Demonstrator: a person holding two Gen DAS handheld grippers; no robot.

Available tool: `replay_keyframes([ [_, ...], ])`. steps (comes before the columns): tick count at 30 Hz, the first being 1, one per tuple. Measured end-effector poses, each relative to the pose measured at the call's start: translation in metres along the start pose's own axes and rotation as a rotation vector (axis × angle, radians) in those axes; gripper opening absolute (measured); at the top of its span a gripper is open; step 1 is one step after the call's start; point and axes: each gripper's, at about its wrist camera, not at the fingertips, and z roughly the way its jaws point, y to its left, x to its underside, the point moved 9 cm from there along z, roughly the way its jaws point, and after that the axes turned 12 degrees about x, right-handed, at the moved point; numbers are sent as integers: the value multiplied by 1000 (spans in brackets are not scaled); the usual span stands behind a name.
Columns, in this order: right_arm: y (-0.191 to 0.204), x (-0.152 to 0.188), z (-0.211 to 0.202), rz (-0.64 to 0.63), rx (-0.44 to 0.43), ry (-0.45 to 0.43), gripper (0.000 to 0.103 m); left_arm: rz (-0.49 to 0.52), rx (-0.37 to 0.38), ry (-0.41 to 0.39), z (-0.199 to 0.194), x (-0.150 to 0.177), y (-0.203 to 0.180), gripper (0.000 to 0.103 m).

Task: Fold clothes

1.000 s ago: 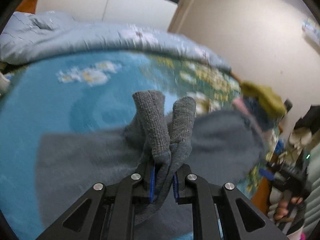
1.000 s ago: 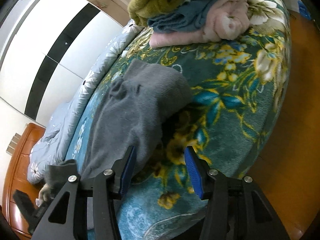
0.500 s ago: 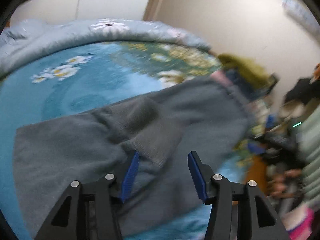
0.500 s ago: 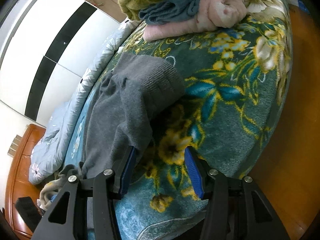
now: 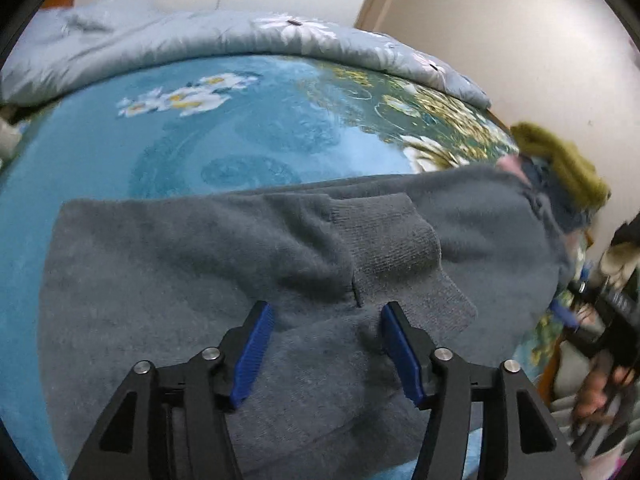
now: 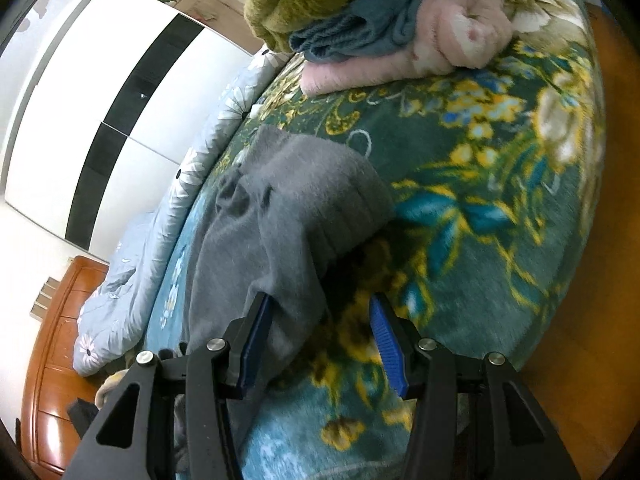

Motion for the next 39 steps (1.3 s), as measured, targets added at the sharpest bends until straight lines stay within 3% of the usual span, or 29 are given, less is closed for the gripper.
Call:
replay_keyframes([
  [6,11,-18,-1,57,-72,-16,54,-103,119,-35,-34,-6,17,64],
  [15,6,-36,32,174,-113,46,57,-328,99,-236,-125,-4,106,64],
  [22,18,-53,33,240,-137,6,58,-460,117,-297,-149,14,161,64],
  [24,27,-57,26,232,-134,-17,46,-490,133,-303,-151,19,171,64],
  [26,41,-60,16,187,-122,-52,32,-510,141,-306,-152,23,180,64],
  [29,72,-62,-4,93,-98,-105,26,-533,160,-306,-153,28,188,64],
  [34,160,-45,-49,-161,-101,-191,25,-549,180,-304,-152,32,196,64],
  [39,265,7,-79,-452,-137,-257,25,-569,187,-317,-158,40,203,65],
])
